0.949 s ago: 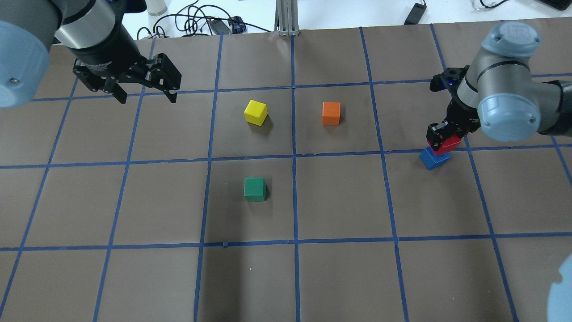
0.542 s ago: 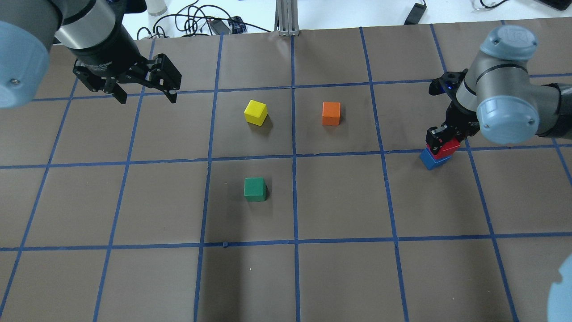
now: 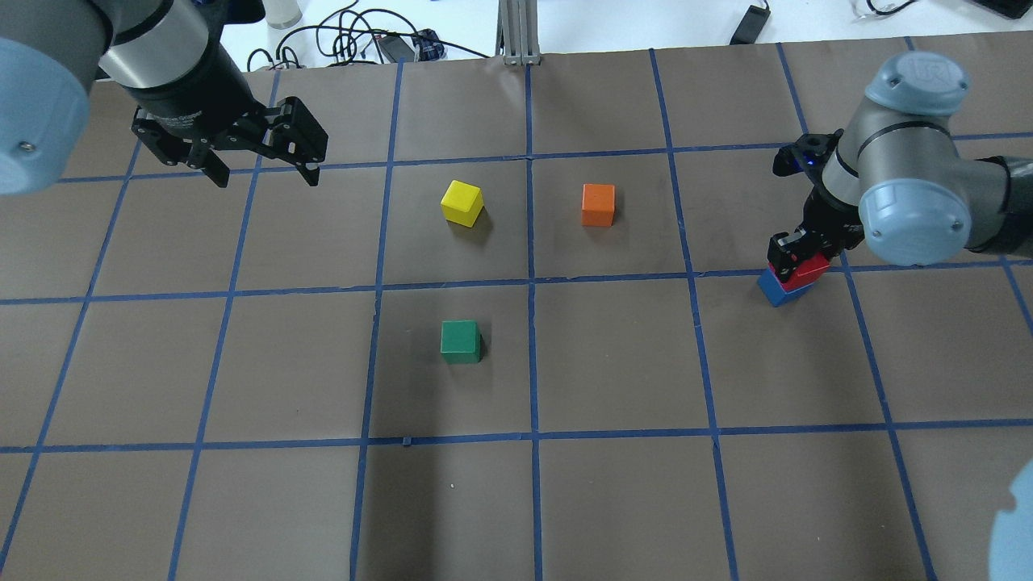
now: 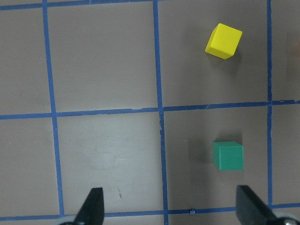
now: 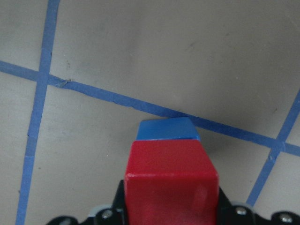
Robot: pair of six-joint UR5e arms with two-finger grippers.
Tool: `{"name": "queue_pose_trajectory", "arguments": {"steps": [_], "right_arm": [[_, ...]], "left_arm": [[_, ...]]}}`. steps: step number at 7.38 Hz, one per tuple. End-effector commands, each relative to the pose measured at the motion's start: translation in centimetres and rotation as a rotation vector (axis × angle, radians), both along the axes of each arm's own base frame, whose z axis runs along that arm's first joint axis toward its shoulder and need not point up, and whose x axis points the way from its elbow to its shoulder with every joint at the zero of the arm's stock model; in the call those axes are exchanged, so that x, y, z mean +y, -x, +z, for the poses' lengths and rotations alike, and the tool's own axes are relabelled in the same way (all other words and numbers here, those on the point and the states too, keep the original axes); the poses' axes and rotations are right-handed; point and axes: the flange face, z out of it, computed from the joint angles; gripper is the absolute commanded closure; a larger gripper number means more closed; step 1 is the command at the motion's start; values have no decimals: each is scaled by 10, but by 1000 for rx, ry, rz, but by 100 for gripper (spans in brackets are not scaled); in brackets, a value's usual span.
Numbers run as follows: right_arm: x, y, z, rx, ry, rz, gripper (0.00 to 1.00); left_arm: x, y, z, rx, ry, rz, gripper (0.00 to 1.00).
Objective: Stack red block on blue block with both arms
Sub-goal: 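Lower the red cube onto the blue cube and open the right gripper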
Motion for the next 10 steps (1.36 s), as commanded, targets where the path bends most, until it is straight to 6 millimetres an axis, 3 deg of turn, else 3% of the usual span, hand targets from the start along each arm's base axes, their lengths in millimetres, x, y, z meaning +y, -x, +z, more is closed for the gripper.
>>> {"name": "queue_pose_trajectory", "arguments": {"steps": [1, 3, 5, 6, 8, 10], "right_arm": [[0, 0, 0, 1, 5, -1, 38], [0, 0, 0, 0, -1, -6, 1], [0, 1, 15, 8, 12, -11, 0], [10, -3, 41, 12, 23, -22, 0], [47, -13, 119, 15, 0, -114, 0], [78, -26, 184, 20, 12, -250, 0]], "left_arm": [[0, 0, 0, 0, 1, 0, 0], [-1, 0, 0, 0, -1, 0, 0], [-1, 0, -2, 0, -4, 0, 0], [-1, 0, 0, 0, -1, 0, 0], [-1, 0, 0, 0, -1, 0, 0], [-1, 0, 0, 0, -1, 0, 0]]}}
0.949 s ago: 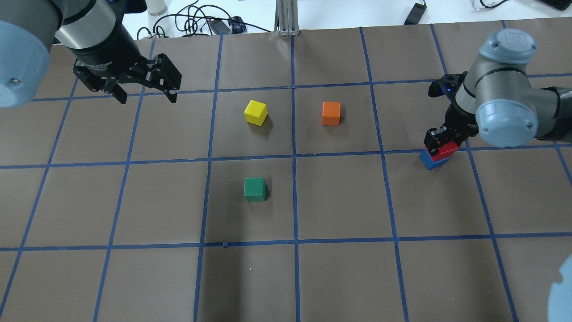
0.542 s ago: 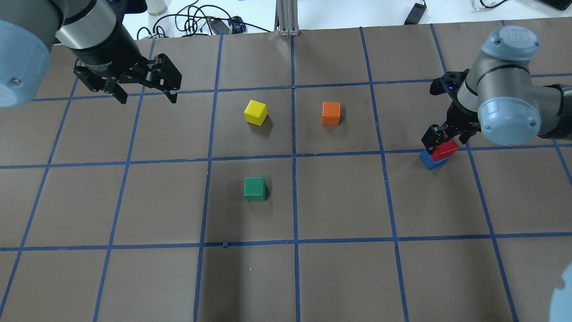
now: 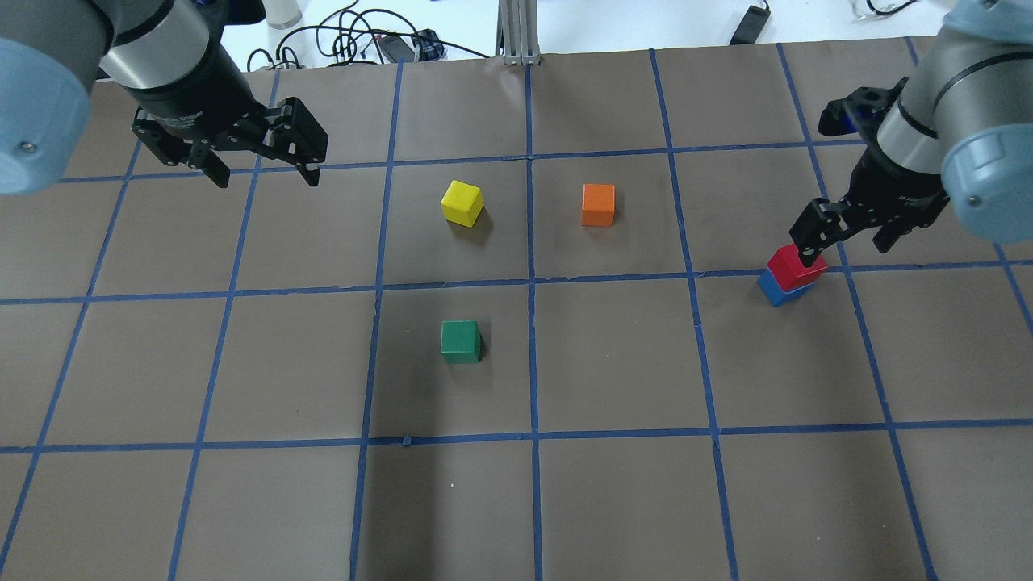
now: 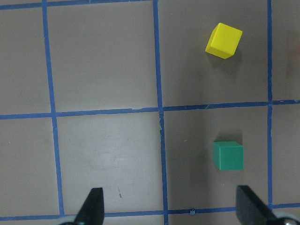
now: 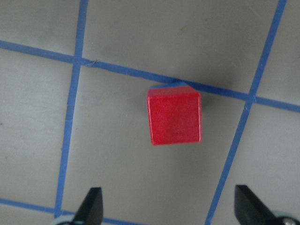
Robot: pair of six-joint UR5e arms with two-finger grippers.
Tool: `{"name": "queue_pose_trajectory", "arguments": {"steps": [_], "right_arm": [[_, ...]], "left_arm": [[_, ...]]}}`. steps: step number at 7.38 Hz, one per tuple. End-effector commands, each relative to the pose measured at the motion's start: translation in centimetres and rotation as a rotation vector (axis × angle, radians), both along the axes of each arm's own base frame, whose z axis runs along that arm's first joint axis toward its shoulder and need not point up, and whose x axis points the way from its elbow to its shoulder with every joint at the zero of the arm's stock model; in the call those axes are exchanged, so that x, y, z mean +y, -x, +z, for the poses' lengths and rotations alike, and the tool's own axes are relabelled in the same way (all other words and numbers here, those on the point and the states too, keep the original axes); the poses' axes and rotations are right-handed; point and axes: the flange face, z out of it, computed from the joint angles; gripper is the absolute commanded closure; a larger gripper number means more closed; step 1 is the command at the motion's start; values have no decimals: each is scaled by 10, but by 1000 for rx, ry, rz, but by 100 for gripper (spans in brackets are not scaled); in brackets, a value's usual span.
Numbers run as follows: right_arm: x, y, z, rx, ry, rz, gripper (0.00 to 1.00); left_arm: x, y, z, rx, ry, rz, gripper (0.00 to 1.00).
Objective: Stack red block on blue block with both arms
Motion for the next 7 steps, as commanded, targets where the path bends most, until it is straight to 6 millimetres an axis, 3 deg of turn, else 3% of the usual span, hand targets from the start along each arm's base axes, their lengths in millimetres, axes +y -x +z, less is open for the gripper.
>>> {"name": "queue_pose_trajectory", "arguments": {"steps": [1, 3, 5, 7], "right_arm": [[37, -15, 60, 3, -1, -155, 0], [40, -58, 75, -19, -7, -260, 0], [47, -99, 69, -11, -14, -223, 0], [51, -118, 65, -10, -23, -179, 0]], "left_arm": [[0, 0, 0, -2, 1, 0, 0], [0, 0, 0, -2, 1, -1, 0], [0, 0, 0, -2, 1, 0, 0], [0, 0, 0, 0, 1, 0, 0]]}}
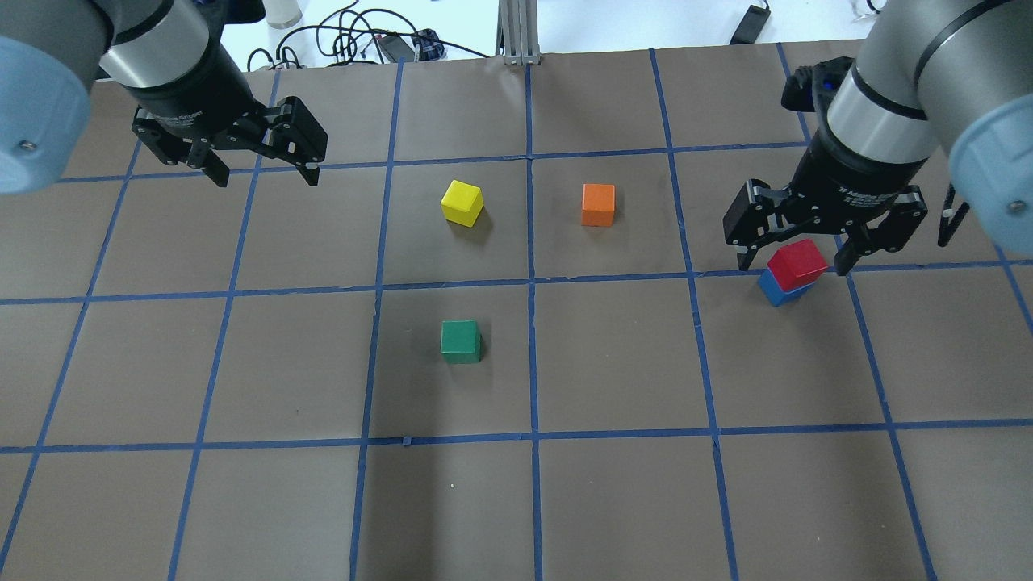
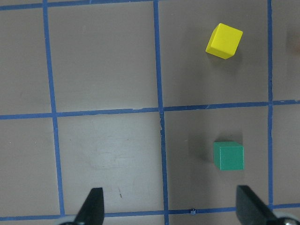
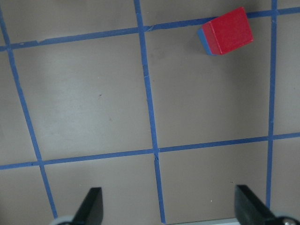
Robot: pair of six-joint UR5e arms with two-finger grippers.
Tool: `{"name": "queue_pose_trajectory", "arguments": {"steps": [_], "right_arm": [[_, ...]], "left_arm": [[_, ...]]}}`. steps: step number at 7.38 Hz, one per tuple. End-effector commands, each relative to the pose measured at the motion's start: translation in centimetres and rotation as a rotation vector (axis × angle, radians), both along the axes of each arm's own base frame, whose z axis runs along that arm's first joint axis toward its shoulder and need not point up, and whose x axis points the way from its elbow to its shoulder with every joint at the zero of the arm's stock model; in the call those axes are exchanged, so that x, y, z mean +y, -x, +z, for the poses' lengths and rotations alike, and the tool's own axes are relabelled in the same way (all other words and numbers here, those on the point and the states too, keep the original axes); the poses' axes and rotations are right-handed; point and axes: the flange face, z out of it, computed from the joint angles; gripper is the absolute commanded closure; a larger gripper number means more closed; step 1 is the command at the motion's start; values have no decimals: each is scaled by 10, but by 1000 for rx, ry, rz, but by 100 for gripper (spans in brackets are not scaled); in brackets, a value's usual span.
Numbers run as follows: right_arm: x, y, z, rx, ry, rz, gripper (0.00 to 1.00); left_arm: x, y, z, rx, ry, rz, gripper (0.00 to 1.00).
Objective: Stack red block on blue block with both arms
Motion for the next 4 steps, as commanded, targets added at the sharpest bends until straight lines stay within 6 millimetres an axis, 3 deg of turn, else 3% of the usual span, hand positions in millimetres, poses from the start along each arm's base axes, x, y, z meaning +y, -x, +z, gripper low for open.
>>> {"name": "queue_pose_trajectory", "arguments": {"steps": [1, 4], "right_arm": [[0, -10, -1, 8, -4, 26, 0], [-6, -10, 2, 9, 13, 20, 0]], "left_arm": [[0, 0, 0, 1, 0, 0, 0], [0, 0, 0, 1, 0, 0, 0]]}}
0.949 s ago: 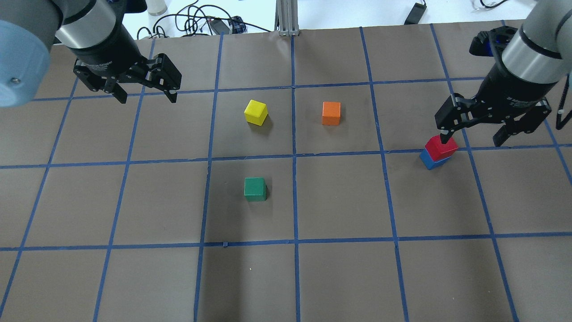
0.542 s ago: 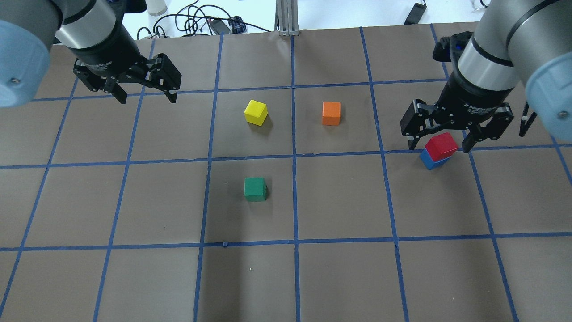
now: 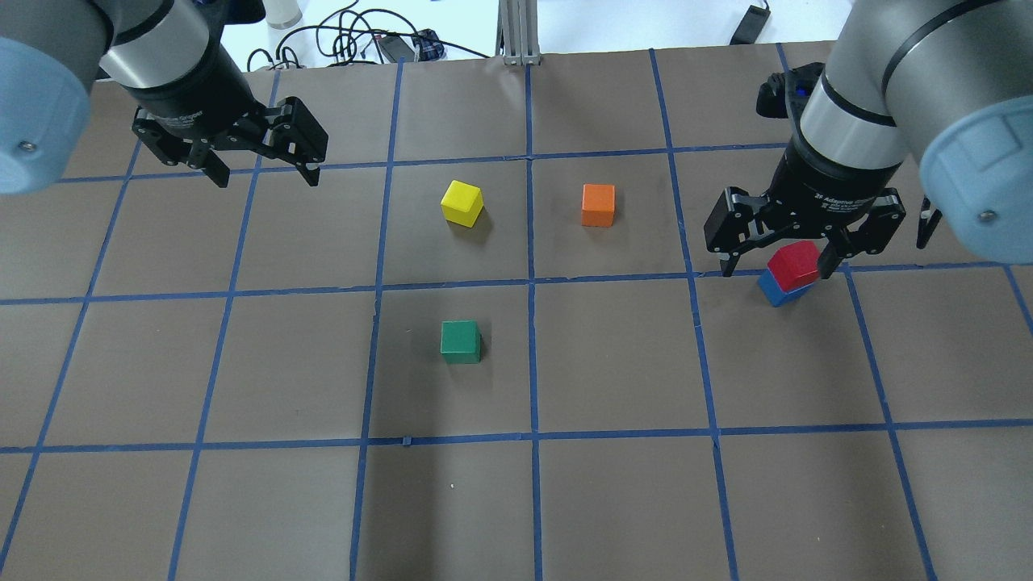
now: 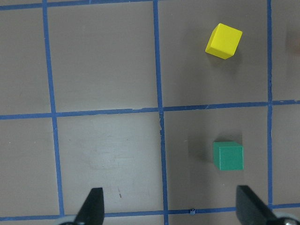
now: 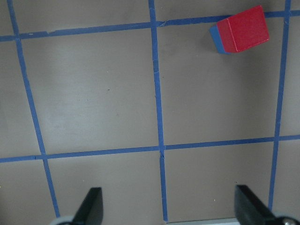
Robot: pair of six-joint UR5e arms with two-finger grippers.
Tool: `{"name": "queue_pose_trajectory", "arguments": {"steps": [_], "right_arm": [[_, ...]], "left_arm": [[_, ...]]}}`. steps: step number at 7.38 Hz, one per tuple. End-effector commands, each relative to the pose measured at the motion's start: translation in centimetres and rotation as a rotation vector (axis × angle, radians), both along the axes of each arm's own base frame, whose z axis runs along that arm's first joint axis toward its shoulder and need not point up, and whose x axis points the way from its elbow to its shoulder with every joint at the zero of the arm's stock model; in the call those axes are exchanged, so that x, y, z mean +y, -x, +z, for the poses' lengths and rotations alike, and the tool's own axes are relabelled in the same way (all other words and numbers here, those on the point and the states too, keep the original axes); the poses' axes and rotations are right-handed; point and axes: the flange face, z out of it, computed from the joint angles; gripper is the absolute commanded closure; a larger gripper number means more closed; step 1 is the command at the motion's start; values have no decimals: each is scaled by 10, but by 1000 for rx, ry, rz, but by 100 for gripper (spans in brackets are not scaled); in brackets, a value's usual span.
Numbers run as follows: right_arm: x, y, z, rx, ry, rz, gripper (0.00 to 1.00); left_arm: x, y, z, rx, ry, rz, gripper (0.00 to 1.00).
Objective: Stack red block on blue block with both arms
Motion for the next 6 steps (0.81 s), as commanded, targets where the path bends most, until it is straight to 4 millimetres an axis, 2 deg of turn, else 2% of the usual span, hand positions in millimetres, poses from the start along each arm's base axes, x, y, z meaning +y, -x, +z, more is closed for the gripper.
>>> {"name": "queue_pose_trajectory", "arguments": {"steps": [1, 6], "right_arm": [[-8, 1, 10, 8, 32, 0, 0], [-9, 4, 11, 1, 37, -11, 0]], "left_arm": [[0, 0, 0, 0, 0, 0, 0], [0, 0, 0, -2, 0, 0, 0]]}}
